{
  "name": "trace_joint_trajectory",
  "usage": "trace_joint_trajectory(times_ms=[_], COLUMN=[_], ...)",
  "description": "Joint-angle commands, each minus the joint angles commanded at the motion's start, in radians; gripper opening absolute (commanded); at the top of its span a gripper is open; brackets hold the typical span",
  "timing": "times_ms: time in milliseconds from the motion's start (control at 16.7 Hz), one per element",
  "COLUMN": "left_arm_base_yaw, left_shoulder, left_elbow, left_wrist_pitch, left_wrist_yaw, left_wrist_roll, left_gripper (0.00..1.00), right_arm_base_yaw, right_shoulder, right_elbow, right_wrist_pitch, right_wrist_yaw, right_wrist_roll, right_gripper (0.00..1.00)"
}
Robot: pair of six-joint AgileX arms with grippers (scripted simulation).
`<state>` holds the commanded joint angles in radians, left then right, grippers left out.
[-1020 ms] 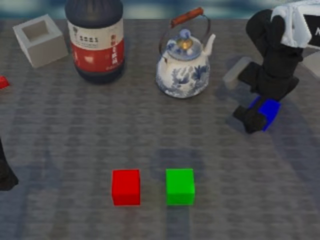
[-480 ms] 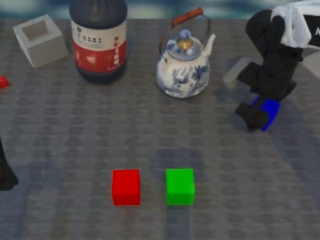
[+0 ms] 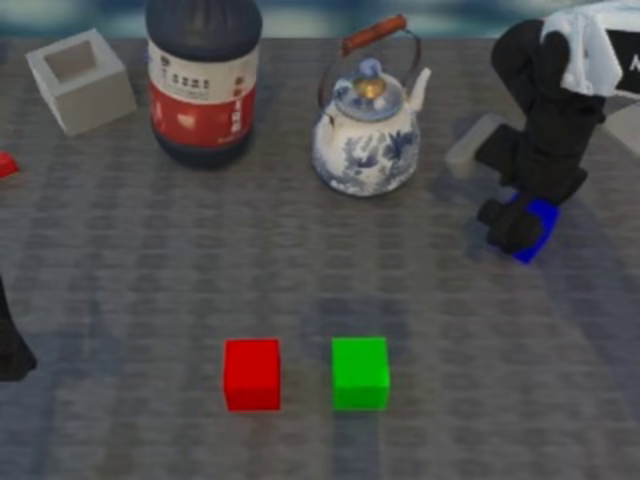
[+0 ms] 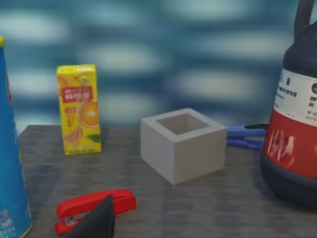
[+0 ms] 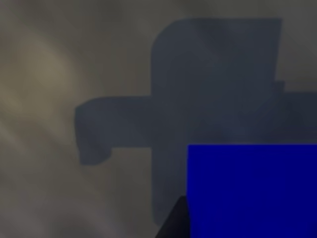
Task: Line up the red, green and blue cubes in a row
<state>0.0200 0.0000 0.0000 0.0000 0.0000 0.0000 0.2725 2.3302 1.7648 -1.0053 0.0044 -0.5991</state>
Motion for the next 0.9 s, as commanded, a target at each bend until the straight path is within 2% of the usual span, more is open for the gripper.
trace_joint_trajectory(times_ms=[540, 900], left_arm_base_yaw=[0.000, 0.000], left_shoulder=[0.000, 0.000], left_elbow=[0.000, 0.000], left_wrist_pitch=[0.000, 0.000], left_wrist_yaw=[0.000, 0.000], left_wrist_roll=[0.000, 0.000], left_gripper=[1.00, 1.00], right_arm_base_yaw=[-0.002, 0.004], right_shoulder=[-0.005, -0.048], right_elbow=[0.003, 0.141], right_wrist_pitch=[-0.006, -0.197], right_wrist_yaw=[0.000, -0.001], right_wrist_roll=[0.001, 0.000], right_gripper=[0.00, 0.00])
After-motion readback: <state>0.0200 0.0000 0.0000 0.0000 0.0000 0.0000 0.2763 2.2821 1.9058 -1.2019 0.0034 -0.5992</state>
